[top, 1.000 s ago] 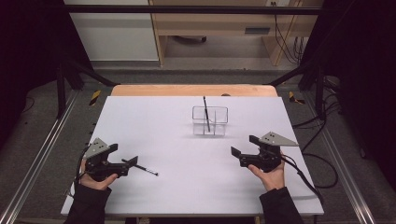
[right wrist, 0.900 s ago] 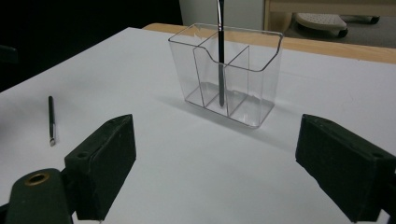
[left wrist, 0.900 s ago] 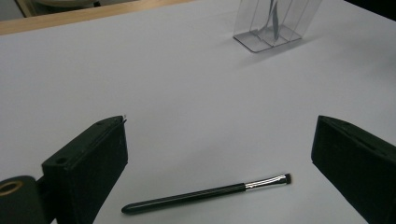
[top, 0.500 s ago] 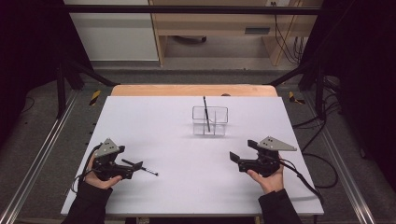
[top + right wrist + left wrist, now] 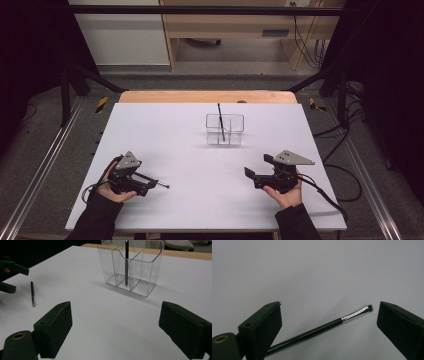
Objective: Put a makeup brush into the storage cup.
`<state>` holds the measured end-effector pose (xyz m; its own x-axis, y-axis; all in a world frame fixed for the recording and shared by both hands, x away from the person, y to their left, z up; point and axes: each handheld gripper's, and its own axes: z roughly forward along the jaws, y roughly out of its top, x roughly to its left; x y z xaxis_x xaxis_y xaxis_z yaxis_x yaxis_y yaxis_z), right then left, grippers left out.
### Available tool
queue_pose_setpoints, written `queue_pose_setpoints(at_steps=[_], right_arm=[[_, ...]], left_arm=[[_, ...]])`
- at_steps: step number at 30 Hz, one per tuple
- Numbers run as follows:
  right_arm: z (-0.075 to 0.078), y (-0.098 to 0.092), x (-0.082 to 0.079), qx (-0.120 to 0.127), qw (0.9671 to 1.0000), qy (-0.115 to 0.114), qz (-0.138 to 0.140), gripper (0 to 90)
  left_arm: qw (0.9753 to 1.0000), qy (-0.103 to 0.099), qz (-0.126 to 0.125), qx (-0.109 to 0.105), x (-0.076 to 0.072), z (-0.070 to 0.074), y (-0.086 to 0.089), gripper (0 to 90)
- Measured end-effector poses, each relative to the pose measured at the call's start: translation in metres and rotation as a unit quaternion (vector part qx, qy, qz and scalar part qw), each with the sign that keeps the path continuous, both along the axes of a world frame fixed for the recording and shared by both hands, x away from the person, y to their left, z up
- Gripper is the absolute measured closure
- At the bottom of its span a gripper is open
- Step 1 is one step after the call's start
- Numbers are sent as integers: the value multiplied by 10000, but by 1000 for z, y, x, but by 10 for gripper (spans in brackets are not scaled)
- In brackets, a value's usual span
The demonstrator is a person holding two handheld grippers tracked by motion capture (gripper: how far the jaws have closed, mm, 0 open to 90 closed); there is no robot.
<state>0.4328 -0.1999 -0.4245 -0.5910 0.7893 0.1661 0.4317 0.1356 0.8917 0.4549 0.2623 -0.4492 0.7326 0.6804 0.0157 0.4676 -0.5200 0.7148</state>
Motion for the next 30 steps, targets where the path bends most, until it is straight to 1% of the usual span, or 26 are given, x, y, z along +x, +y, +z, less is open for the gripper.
queue_pose_setpoints(at_steps=[1, 2, 3, 4, 8, 14, 15, 19, 21, 23, 24, 25, 30], right_arm=[[0, 0, 0, 13, 10000, 5, 10, 121], [1, 0, 0, 32, 10000, 4, 6, 121], [1, 0, 0, 32, 10000, 4, 6, 121], [1, 0, -1, 34, 10000, -14, 3, 121], [1, 0, -1, 35, 10000, -20, 8, 121], [-1, 1, 0, 4, 10000, 18, 31, 121], [-1, 2, 0, 13, 10000, 29, 30, 121], [-2, 2, 0, 0, 10000, 33, 50, 121], [-1, 2, 0, 10, 10000, 34, 42, 121], [-1, 2, 0, 17, 10000, 37, 42, 121], [-1, 2, 0, 17, 10000, 37, 42, 121], [-1, 2, 0, 12, 10000, 36, 47, 121], [-2, 2, 0, -8, 10000, 55, 56, 121]], left_arm=[[9998, 41, -80, 156, 1, -3, -3, 61], [9997, 55, -107, 211, 1, -5, -4, 63], [9997, 55, -107, 211, 1, -5, -4, 66], [9995, 76, -140, 276, 2, -7, -7, 70], [9991, 119, -221, 350, 4, -10, -9, 97], [9984, 159, -332, 427, 5, -13, -10, 189], [9979, 182, -370, 492, 6, -14, -12, 200], [9964, 276, -488, 635, 7, -18, -14, 249], [9962, 301, -504, 638, 7, -18, -15, 282], [9958, 377, -528, 641, 8, -19, -15, 304], [9958, 377, -528, 641, 8, -19, -15, 318], [9957, 452, -540, 608, 8, -19, -15, 334], [9959, 477, -480, 603, 8, -18, -15, 382]])
